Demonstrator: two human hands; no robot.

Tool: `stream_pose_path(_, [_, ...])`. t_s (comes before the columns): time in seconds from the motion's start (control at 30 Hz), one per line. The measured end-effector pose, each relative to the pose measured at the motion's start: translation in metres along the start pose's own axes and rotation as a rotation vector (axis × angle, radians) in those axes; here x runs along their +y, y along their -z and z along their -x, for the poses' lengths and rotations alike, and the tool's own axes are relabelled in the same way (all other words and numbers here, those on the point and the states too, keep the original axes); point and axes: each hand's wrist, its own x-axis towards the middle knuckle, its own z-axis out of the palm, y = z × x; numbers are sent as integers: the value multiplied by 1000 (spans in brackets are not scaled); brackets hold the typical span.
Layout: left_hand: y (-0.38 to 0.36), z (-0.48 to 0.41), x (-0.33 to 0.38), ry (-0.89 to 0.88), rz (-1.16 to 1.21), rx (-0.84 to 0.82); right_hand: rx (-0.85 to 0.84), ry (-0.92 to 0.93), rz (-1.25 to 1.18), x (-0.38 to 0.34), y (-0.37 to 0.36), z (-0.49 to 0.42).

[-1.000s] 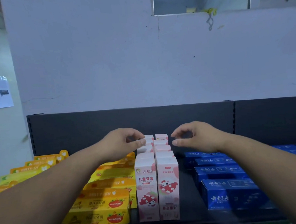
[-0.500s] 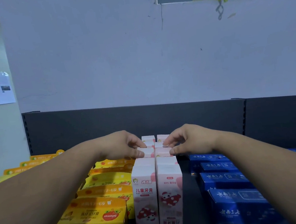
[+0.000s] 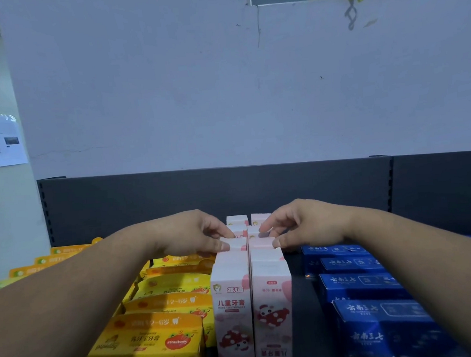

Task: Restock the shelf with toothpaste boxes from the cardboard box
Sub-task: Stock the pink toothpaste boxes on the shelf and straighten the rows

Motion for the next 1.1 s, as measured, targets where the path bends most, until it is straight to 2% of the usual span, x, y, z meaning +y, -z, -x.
stream_pose_path(0.2, [-1, 10, 3, 12, -91, -16, -39, 4, 50, -7, -3, 8])
stream_pose_path(0.3, [-1, 19, 6, -68, -163, -131, -137, 50, 90, -11, -3, 13])
stream_pose_path(0.43, [-5, 28, 14, -58, -146, -251, -241, 61, 111, -12, -7, 16])
stream_pose_path(0.57, [-15, 29, 14, -82, -184, -168, -243, 67, 134, -18, -13, 23])
stream_pose_path(0.87, [-22, 35, 19, -64, -90, -115, -205, 71, 112, -16, -15, 23])
stream_pose_path(1.1, [-20, 36, 31, -41, -146, -240, -232, 65, 169, -17, -13, 23])
